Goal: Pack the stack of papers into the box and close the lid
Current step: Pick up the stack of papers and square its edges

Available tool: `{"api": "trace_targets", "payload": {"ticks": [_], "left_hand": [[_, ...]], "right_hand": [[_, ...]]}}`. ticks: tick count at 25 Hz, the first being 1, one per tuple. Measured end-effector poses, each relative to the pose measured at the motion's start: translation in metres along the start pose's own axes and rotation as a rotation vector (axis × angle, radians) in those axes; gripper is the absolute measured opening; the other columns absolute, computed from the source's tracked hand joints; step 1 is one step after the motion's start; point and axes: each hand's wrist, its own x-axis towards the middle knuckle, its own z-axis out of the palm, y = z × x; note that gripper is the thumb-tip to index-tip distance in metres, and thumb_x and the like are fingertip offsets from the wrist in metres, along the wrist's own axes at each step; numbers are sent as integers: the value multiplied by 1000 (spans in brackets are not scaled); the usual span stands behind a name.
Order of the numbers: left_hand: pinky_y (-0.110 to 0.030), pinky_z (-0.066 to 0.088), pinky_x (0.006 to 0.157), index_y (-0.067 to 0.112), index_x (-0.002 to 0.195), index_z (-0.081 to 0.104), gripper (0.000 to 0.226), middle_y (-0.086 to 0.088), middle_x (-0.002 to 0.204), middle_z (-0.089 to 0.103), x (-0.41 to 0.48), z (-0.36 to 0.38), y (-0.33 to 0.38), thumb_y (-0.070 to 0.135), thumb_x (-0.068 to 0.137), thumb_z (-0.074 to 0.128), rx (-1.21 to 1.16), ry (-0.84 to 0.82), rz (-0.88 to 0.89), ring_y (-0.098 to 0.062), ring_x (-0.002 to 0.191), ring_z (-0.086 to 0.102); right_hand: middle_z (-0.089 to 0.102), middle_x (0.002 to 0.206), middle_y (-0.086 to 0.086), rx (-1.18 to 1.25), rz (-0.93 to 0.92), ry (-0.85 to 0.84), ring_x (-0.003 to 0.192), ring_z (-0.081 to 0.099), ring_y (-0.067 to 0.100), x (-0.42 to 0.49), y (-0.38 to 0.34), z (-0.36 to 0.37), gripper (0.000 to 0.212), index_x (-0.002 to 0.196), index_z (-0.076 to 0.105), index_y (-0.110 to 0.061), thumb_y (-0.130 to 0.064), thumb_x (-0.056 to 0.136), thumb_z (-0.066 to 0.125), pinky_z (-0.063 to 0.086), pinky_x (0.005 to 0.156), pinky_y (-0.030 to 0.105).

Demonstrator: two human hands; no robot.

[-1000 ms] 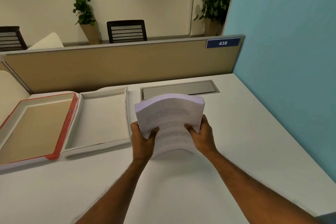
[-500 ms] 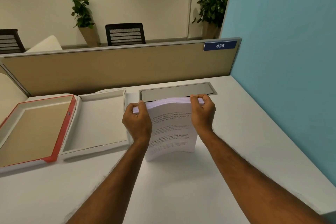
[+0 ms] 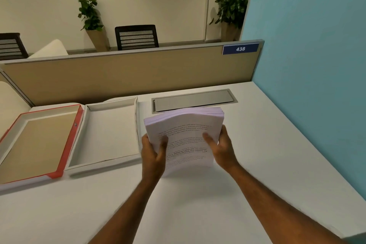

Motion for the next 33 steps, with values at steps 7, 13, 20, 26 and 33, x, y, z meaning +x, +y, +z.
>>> {"api": "trace_targets", "payload": {"ticks": [7, 13, 20, 26, 33], "left_hand": [[-11, 55, 69, 22, 116, 29, 28, 18, 108, 47, -9, 1, -21, 13, 97, 48, 58, -54, -15, 11, 101, 55], [-7, 53, 69, 22, 118, 30, 28, 17, 109, 46, -10, -4, -29, 17, 97, 47, 98, -88, -15, 12, 103, 53], [-14, 52, 74, 20, 117, 37, 18, 0, 115, 50, -15, -12, -55, 15, 99, 41, 231, -148, -116, -5, 99, 54], [-11, 51, 57, 11, 106, 39, 12, 1, 101, 53, 18, -9, -36, 19, 98, 44, 292, -137, -89, -1, 83, 55], [-11, 42, 61, 9, 101, 42, 13, -3, 102, 57, 36, -11, -31, 22, 99, 44, 333, -128, -125, -11, 81, 56]], "right_hand": [[60, 103, -11, -30, -25, 30, 98, 63, 16, -10, 17, 12, 26, 114, 42, -20, -20, 92, 57, 56, 83, 47], [64, 106, -10, -75, -8, 12, 96, 65, 10, -11, 28, 10, 28, 117, 43, -26, -25, 93, 58, 58, 81, 37], [67, 117, 3, -239, 84, -84, 103, 65, 21, -14, 49, 5, 39, 123, 51, -13, -36, 92, 57, 57, 88, 41], [68, 110, 8, -251, 73, -85, 92, 70, 24, 9, 28, 4, 41, 109, 51, -9, -46, 91, 51, 62, 75, 44], [69, 113, 9, -268, 88, -92, 93, 70, 26, 27, 20, 8, 35, 108, 51, -9, -40, 93, 51, 60, 78, 47]]}}
